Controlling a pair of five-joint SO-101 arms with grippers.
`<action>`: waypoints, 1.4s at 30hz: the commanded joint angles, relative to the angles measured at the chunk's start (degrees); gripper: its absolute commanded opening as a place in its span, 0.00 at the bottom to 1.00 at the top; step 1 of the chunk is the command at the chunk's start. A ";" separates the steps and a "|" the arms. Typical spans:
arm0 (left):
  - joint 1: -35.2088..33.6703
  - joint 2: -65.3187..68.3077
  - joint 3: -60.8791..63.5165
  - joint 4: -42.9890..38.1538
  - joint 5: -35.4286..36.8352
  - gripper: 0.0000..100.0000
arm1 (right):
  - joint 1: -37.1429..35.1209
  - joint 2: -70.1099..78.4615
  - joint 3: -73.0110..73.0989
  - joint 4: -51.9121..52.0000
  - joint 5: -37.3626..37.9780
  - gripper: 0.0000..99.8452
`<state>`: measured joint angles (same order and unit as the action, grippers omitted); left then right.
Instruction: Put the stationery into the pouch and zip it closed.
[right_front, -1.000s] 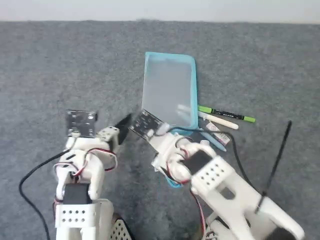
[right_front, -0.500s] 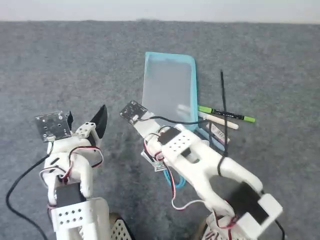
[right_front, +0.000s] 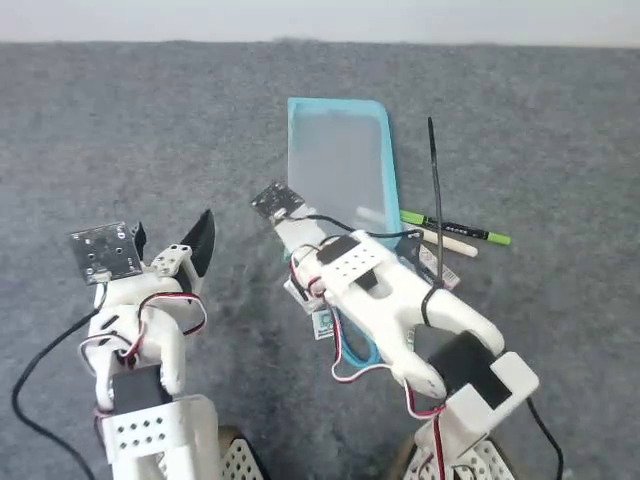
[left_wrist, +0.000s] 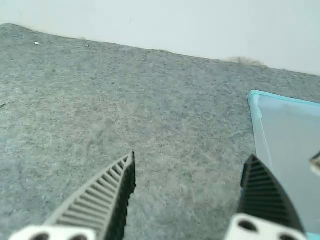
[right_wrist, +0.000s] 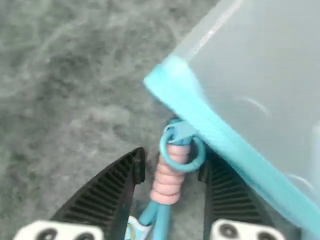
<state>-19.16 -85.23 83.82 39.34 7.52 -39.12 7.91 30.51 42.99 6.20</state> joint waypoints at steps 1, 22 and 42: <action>-0.18 0.18 -2.86 -1.85 0.53 0.32 | 3.03 -2.24 -2.99 1.36 -0.53 0.11; 4.75 0.26 -2.77 0.62 -0.44 0.32 | 2.77 -37.67 15.12 9.63 10.81 0.01; 29.10 0.18 -3.21 11.34 -11.78 0.33 | 2.95 -60.00 18.29 21.41 10.73 0.01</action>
<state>8.88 -85.23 83.74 50.07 -3.47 -36.48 -49.58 49.14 64.26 16.66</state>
